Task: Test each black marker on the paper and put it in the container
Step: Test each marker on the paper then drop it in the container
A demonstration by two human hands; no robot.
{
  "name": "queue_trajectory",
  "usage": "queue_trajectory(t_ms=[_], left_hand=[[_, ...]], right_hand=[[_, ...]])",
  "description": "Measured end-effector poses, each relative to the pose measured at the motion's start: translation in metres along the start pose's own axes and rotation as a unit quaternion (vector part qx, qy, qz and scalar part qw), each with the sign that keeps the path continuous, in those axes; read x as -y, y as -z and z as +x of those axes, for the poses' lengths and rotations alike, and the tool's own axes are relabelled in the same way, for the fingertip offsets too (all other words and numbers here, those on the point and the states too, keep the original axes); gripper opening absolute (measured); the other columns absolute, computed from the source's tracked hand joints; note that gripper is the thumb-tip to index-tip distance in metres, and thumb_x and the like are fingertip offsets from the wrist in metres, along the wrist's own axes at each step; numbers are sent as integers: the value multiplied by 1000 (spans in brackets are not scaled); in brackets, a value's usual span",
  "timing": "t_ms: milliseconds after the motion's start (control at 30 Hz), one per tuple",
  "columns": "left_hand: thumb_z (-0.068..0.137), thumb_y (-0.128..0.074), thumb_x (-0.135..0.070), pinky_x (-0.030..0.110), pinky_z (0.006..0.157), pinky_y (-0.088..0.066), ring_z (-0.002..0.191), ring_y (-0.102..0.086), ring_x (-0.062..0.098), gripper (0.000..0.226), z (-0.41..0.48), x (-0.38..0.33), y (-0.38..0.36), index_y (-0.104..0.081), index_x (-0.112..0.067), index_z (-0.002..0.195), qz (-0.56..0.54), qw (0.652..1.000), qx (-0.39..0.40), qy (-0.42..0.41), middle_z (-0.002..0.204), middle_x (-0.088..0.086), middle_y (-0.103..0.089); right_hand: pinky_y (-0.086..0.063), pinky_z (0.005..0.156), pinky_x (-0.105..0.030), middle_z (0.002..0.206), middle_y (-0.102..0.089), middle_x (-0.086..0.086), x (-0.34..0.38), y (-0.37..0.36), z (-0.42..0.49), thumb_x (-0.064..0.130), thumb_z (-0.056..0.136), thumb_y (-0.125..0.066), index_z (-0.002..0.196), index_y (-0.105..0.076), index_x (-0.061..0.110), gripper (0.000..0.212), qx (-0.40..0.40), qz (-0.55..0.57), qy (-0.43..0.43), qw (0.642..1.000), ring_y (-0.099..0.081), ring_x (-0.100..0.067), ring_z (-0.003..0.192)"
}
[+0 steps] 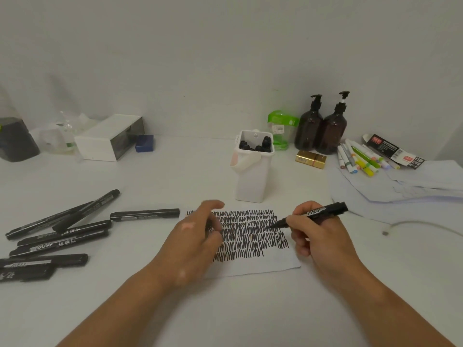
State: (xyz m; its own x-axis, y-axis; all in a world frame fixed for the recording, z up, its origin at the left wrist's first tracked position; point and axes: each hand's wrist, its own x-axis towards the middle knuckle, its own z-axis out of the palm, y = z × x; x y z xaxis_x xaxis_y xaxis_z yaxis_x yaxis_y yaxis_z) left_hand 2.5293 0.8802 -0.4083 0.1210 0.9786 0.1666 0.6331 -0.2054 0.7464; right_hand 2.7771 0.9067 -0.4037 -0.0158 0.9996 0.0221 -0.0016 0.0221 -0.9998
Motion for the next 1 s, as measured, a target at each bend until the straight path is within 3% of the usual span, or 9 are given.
queue_trajectory(t_ms=[67,133,267,367,433,667,767,867,1000], left_hand=[[89,-45,4,11,53,-42,68,-57,12,55,1,0,3,-47,-42,119,-76,997,-25,17,100,-16,-65],[88,-44,8,13,56,-47,76,-62,10,56,1,-2,3,-48,-39,119,-105,993,-39,20,102,-19,-68],[86,-67,0,36,77,-61,93,-71,13,48,0,-6,0,-51,-33,116,-199,976,-61,58,110,-16,-71],[79,-78,-10,45,82,-60,88,-75,16,31,2,-5,3,-65,-32,97,-215,971,-78,74,102,-12,-76],[77,-80,-18,40,83,-59,86,-75,12,23,2,-5,5,-72,-35,90,-203,974,-71,65,96,-11,-77],[87,-74,-12,11,75,-49,89,-70,2,31,1,-5,4,-74,-41,96,-173,985,-22,13,94,-16,-76],[86,-74,-12,13,78,-52,91,-70,4,31,1,-5,3,-74,-42,97,-172,985,-10,-2,95,-14,-76],[87,-75,-12,20,83,-55,92,-70,7,32,0,-7,1,-75,-42,98,-190,982,8,-10,96,-13,-76],[88,-75,-13,20,81,-56,90,-70,7,30,-2,-8,-1,-75,-40,101,-214,976,26,-29,99,-10,-76]], right_hand=[[-35,42,-25,53,-49,-4,-2,1,1,37,67,-78,76,-64,17,25,12,0,17,1000,-41,-15,47],[-36,44,-26,53,-48,-3,-3,1,1,40,65,-82,82,-70,18,30,20,-8,33,999,-41,-16,48],[-40,46,-30,62,-55,-10,-1,1,-1,33,70,-77,91,-76,13,28,56,54,28,997,-49,-20,54],[-42,43,-29,65,-60,-15,3,0,-2,18,86,-65,82,-72,10,12,54,132,-3,990,-54,-19,53],[-41,43,-29,62,-60,-17,5,0,-2,11,92,-62,75,-66,12,18,33,148,-2,989,-52,-20,49],[-44,46,-25,66,-65,-11,8,0,-5,25,75,-80,79,-75,16,11,58,109,41,991,-55,-16,52],[-46,48,-26,69,-68,-11,8,-1,-7,36,69,-78,83,-77,17,24,66,93,46,992,-57,-17,55],[-46,49,-26,70,-69,-12,7,-4,-9,36,69,-79,86,-77,16,27,76,80,51,993,-57,-19,56],[-49,52,-27,74,-71,-15,7,-10,-14,33,70,-80,90,-77,13,28,115,64,51,990,-59,-20,58]])
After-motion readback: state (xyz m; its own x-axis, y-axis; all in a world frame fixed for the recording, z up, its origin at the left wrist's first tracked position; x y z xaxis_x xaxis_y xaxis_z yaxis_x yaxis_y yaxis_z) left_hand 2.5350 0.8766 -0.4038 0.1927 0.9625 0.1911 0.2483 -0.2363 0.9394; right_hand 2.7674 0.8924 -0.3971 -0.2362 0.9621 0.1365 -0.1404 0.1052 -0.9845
